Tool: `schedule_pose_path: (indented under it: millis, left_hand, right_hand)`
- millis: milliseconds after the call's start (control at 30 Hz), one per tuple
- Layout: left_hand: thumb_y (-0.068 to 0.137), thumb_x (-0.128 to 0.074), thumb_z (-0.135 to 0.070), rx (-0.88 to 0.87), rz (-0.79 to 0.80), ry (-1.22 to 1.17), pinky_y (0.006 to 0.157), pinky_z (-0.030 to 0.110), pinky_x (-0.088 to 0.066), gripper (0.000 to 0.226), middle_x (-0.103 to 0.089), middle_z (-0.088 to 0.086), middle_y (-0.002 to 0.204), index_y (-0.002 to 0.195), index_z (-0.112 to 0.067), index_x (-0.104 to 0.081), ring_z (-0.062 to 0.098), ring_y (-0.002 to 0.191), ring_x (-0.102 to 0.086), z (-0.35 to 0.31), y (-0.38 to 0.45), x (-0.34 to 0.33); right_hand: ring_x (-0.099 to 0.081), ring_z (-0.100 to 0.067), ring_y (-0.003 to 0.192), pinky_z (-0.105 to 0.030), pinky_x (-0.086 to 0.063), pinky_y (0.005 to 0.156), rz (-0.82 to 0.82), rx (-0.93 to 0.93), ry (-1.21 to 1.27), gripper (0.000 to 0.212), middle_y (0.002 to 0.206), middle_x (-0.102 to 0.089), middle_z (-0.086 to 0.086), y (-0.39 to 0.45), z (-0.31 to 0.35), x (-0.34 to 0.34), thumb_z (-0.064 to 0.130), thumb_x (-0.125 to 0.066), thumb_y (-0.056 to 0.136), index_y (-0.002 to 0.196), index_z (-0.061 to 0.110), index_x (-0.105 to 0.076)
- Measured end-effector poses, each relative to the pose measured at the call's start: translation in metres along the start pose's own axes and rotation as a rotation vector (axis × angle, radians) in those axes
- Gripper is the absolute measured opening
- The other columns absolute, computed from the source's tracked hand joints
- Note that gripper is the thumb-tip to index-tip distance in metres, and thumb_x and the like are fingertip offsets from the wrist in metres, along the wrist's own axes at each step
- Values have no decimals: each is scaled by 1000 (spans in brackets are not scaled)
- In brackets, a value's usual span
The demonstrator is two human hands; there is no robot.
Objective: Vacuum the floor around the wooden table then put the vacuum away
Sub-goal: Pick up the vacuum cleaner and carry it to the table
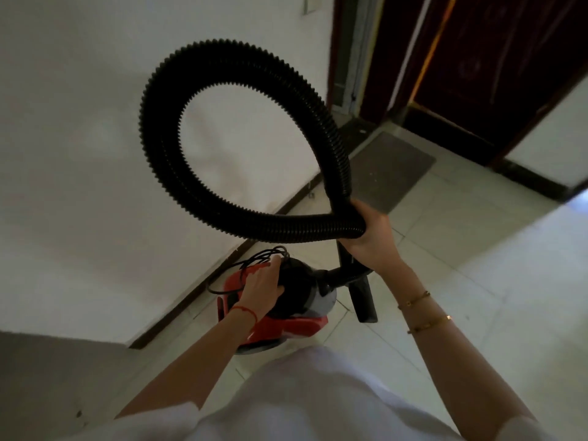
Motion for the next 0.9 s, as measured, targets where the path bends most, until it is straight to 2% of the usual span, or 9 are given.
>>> schedule_pose_path:
  millis: [100,233,400,600,800,900]
  left_hand:
    - [88,-61,-15,-114,70,58,87,34,-51,58,-63,6,107,139,-11,-33,22,100,-62,-20,3,-9]
    - [89,-62,-18,-275,132,133,98,40,-44,56,-61,6,117,138,-13,-34,24,111,-58,-61,2,-22]
    - [89,-61,-16,-466,235,200,96,43,-46,61,-61,10,118,142,-13,-30,26,111,-58,-129,-8,-48]
    - [87,-62,-13,-653,333,292,87,40,-49,53,-65,10,104,133,-14,-34,27,99,-62,-237,-36,-96]
    - [85,-62,-11,-810,385,306,91,38,-47,53,-65,7,108,132,-20,-38,27,104,-61,-356,-76,-164]
    - [85,-61,-11,-859,440,288,89,38,-49,51,-65,5,108,129,-25,-40,28,102,-62,-416,-99,-199]
  right_hand:
    - [-64,-8,72,-33,-53,68,-98,-57,-34,31,79,-65,11,-35,-4,23,16,-71,74,102,25,-62]
    - [-64,-11,72,-38,-53,66,-227,-161,-61,32,80,-66,7,-86,-14,55,12,-71,74,104,21,-62]
    - [-66,-14,73,-40,-55,66,-392,-301,-154,42,83,-68,8,-158,-32,106,17,-69,74,114,22,-61]
    - [-66,-15,71,-38,-55,65,-593,-388,-229,39,82,-69,5,-253,-48,186,12,-71,74,112,16,-63]
    - [-65,-14,71,-34,-53,64,-765,-490,-313,37,81,-68,5,-353,-65,279,11,-70,72,108,14,-65]
    - [-65,-16,70,-37,-53,63,-831,-564,-367,36,78,-68,5,-402,-76,324,8,-69,71,106,18,-64]
Point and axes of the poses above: each hand's wrist, its own y-axis towards the middle knuckle, its own x-axis out of the back of the hand, z = x × y, the point moved 2 cm from there along y, towards the middle knuckle
